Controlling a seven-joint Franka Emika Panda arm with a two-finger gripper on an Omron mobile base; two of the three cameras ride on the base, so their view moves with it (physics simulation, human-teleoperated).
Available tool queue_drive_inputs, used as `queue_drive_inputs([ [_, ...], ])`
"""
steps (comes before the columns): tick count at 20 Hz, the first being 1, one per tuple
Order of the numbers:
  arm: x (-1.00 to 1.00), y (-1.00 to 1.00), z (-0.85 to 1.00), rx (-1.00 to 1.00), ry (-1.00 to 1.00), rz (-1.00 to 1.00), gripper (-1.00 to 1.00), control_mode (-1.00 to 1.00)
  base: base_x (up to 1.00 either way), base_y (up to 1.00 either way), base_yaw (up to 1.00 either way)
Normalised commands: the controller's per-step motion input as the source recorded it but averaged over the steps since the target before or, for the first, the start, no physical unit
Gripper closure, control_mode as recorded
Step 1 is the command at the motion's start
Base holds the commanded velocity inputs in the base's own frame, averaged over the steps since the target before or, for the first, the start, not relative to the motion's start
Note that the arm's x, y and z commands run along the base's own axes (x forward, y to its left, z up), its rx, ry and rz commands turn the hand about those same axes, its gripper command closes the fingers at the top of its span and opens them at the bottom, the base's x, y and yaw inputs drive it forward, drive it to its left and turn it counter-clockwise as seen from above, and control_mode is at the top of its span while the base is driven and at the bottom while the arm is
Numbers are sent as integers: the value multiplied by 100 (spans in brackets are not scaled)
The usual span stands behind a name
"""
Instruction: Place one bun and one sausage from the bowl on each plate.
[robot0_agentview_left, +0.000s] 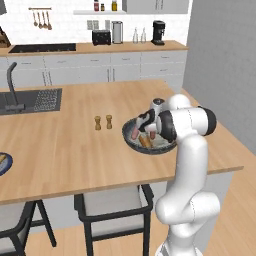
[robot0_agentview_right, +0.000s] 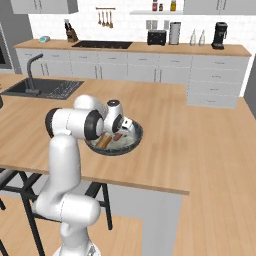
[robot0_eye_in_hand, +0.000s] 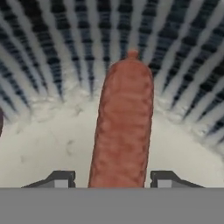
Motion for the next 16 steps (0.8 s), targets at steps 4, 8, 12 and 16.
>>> queue_drive_inputs([
  [4, -2, 0, 19, 0, -2, 0, 100, -100, 0, 0, 0],
  [8, -9, 0, 87, 0, 6, 0, 100, -100, 0, 0, 0],
  [12, -99, 0, 84, 0, 0, 0, 100, -100, 0, 0, 0],
  [16, -100, 0, 35, 0, 0, 3, 100, -100, 0, 0, 0],
])
